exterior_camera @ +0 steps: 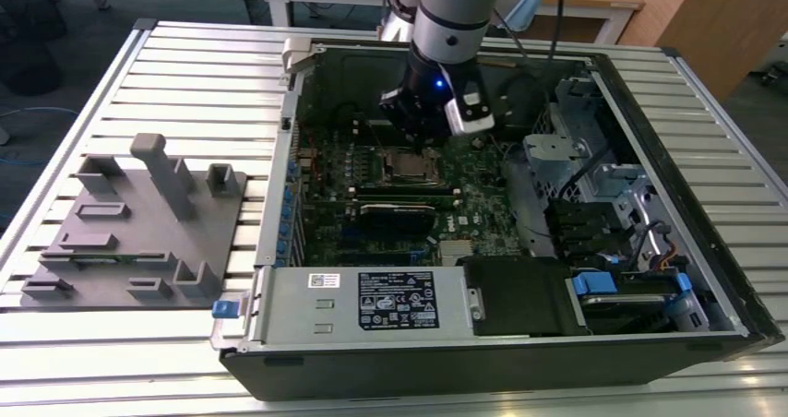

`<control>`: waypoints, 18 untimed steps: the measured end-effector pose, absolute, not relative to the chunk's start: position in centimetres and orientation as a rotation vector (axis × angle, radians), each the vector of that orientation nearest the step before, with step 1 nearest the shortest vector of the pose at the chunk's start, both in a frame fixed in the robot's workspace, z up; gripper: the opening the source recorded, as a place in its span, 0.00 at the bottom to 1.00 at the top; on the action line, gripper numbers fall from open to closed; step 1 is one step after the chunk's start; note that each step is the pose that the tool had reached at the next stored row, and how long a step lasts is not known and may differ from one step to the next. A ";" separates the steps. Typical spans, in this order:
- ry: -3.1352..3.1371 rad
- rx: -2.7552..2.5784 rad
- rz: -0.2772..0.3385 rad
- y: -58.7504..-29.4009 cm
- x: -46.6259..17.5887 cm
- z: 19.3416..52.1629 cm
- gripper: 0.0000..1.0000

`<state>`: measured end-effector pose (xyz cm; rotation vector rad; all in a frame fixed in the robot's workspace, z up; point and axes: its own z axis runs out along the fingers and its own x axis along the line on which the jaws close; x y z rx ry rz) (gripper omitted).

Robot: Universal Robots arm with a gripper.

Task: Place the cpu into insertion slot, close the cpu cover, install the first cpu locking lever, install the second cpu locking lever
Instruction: 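Close the cpu cover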

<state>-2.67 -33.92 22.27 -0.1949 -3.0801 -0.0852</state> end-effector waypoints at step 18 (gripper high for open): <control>-3.124 -0.010 -0.065 -33.9 -2.7 21.7 0.10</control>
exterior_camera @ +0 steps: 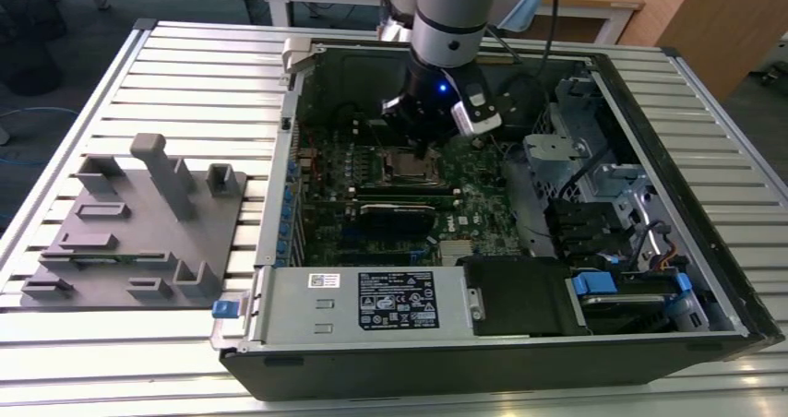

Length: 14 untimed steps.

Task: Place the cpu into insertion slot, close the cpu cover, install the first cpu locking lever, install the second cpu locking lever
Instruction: 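Close the cpu cover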

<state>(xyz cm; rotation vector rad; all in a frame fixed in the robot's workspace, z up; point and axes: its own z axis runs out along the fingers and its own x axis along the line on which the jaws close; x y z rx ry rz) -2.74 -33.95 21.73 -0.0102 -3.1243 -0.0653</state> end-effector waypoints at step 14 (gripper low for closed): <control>-3.162 0.003 -0.066 -34.0 -4.3 21.6 0.10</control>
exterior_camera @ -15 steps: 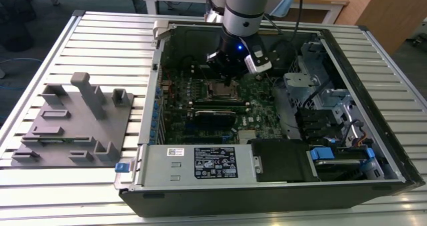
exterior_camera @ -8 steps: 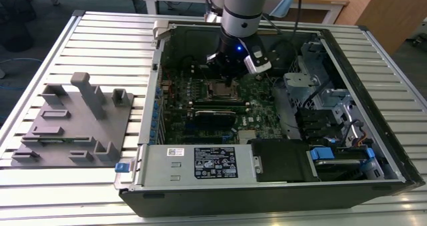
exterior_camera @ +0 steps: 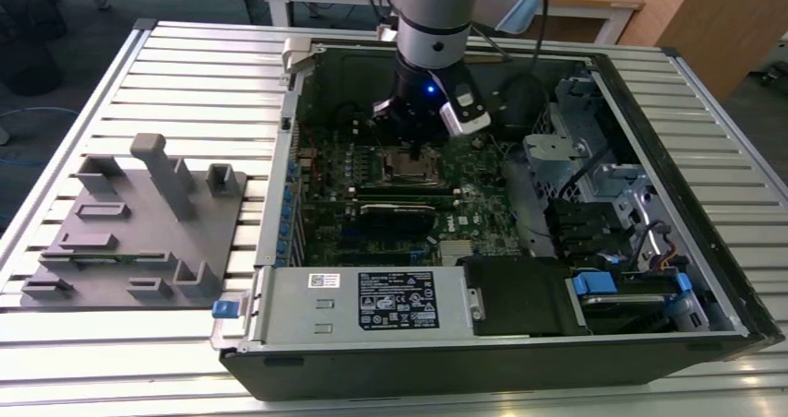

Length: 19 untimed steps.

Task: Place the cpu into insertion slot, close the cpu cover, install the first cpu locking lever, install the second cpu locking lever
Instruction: 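Close the cpu cover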

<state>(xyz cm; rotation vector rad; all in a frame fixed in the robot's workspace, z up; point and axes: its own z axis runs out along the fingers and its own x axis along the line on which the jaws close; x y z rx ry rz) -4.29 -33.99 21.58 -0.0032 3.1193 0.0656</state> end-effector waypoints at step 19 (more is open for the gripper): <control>3.113 -0.005 0.065 -34.0 -5.7 21.5 0.10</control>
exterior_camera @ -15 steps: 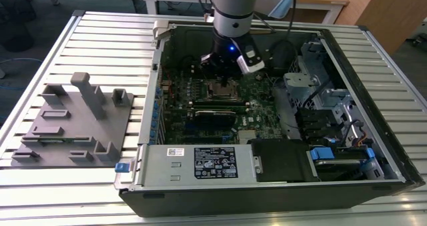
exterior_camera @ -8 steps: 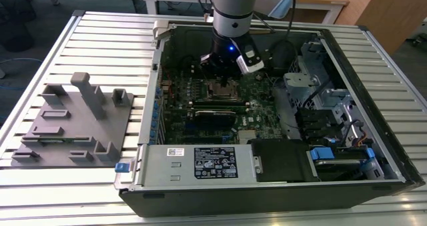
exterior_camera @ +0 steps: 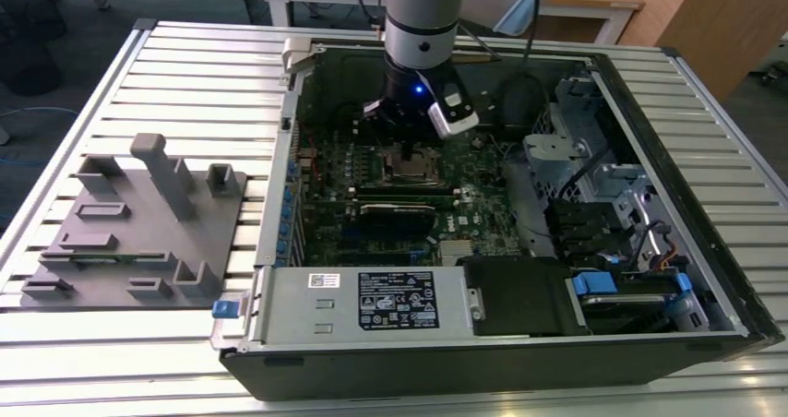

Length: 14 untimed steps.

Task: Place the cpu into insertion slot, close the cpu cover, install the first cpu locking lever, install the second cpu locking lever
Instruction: 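Close the cpu cover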

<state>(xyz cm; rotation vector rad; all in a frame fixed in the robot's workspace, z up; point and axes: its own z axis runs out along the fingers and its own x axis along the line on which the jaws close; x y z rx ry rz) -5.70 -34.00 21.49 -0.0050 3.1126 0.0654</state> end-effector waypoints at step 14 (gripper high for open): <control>3.112 -0.005 0.065 -34.0 -7.4 21.2 0.10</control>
